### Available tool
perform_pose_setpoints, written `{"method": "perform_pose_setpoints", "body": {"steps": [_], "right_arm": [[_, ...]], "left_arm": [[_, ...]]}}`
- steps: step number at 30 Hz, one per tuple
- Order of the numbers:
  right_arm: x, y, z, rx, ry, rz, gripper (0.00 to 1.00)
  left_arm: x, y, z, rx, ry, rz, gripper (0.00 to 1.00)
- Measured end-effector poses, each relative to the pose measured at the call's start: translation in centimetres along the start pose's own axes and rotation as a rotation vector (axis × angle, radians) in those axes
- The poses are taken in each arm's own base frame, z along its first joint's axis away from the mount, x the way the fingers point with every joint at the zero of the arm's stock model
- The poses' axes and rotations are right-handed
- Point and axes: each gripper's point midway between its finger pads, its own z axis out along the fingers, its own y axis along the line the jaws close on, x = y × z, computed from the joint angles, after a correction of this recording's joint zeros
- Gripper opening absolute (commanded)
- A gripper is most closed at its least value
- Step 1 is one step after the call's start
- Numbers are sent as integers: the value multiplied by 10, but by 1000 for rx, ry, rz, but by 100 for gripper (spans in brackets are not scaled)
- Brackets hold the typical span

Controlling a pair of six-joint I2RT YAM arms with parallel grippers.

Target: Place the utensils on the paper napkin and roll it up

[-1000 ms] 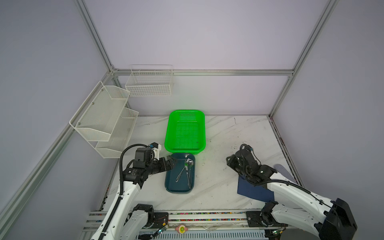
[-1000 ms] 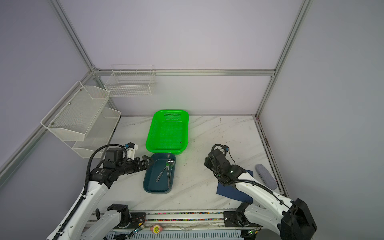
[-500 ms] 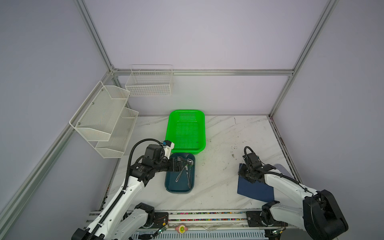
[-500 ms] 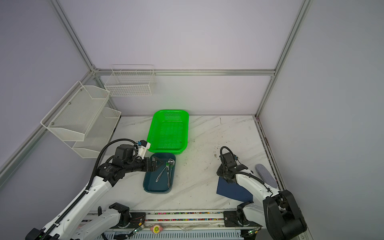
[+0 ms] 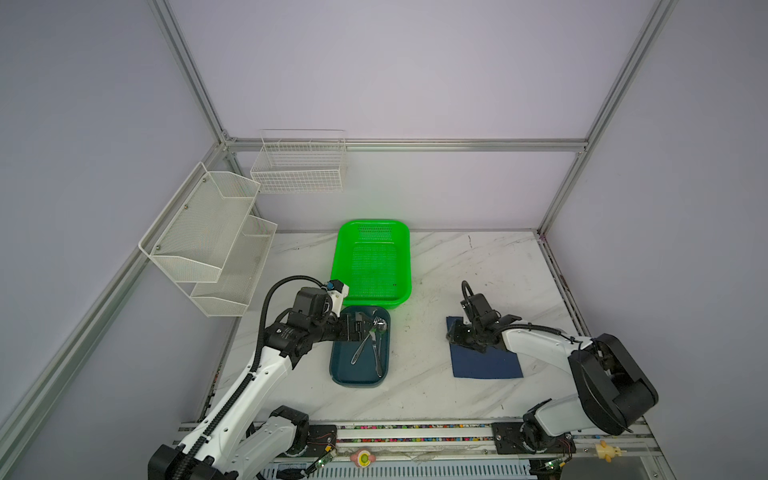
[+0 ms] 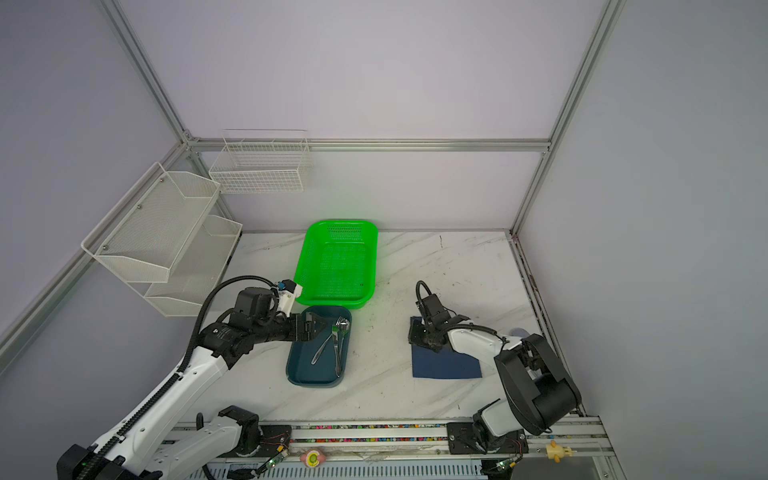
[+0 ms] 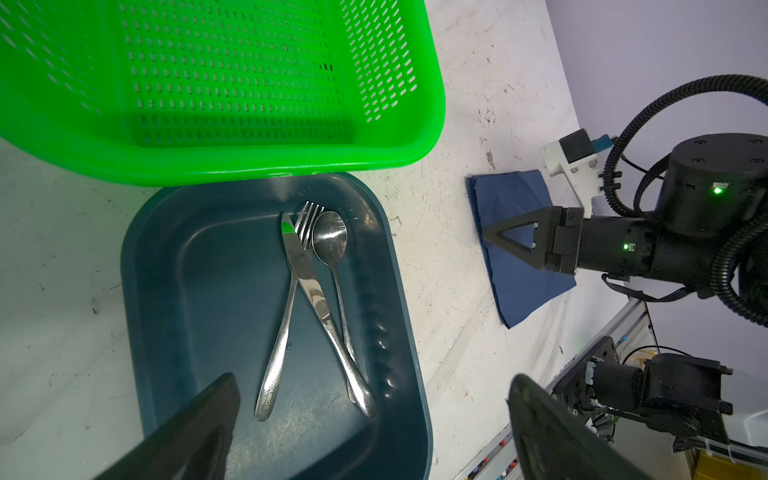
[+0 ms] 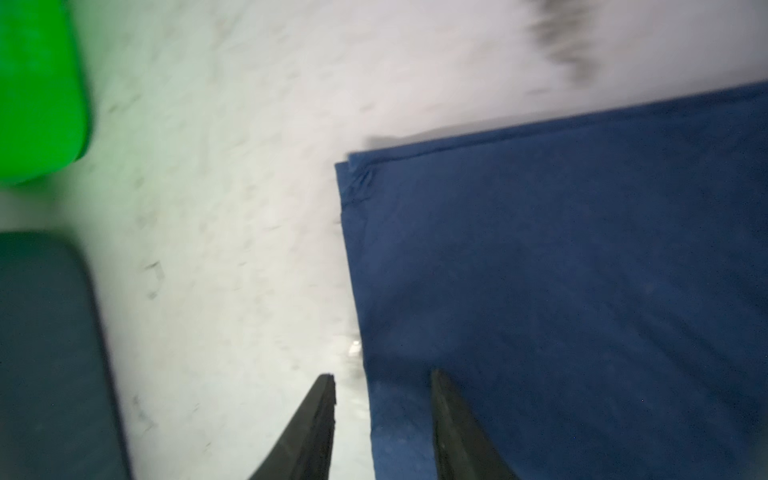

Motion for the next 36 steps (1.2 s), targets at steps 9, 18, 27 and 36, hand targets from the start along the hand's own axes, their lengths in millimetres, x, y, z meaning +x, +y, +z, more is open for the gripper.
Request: {"method": "perform_pose_setpoints", "body": {"steps": [9, 18, 27, 36], "right_arm": [[22, 50, 0, -41, 58, -143, 42], [-63, 12, -42, -36, -138, -39, 39], [-60, 1, 11, 16, 9, -86, 37], [-80, -35, 9, 70, -57, 76, 37]], "left_arm": [[-19, -13, -2, 27, -21, 21, 99], [-17, -50, 10, 117, 24, 90, 97], [15, -102, 57, 183, 182, 153, 94], [25, -155, 84, 243, 231, 241, 90]]}}
